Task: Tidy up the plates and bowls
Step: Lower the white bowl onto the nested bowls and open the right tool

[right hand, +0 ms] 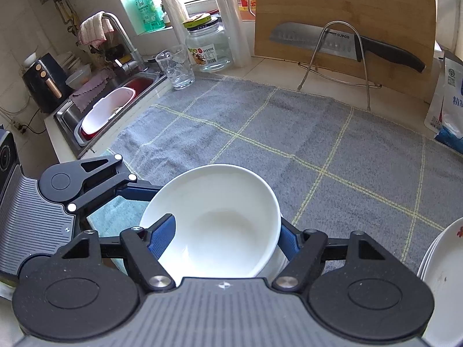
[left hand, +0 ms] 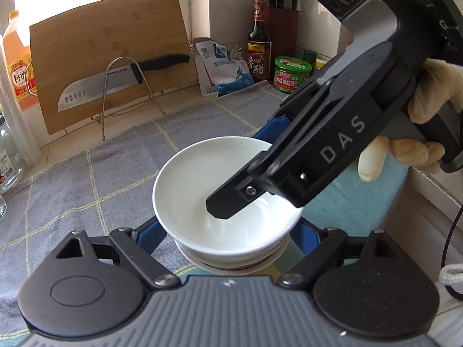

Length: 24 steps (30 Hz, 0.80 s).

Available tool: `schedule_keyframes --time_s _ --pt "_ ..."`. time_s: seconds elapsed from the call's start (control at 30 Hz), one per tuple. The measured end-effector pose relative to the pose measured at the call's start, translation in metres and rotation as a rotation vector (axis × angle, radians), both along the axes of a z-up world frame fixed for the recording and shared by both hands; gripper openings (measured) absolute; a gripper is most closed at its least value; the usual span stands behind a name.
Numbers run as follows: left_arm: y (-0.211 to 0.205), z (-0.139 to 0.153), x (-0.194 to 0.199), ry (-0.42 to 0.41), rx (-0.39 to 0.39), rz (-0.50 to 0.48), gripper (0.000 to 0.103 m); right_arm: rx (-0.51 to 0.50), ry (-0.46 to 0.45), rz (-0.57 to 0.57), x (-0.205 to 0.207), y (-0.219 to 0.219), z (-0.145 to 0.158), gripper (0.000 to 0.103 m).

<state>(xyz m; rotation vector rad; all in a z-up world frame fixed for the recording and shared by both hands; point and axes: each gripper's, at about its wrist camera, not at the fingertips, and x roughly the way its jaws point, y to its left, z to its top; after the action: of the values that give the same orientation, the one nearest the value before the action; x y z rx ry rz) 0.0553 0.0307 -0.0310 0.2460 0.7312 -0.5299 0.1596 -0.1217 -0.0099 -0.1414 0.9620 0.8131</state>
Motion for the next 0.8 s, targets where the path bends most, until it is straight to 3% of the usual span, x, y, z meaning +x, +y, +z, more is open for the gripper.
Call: schedule_keyframes --time_s 0.53,0.8 --pt "0.0011 -0.0051 0.0078 0.025 -0.014 -0.006 0.091 -0.020 -0.009 -0.004 0.0007 0.0035 -0.0047 0.080" --pt "0.0029 -0.0054 0.0064 0.003 -0.007 -0.030 0.099 -0.018 -0.018 -0.003 0.0004 0.0040 -0.0064 0.095"
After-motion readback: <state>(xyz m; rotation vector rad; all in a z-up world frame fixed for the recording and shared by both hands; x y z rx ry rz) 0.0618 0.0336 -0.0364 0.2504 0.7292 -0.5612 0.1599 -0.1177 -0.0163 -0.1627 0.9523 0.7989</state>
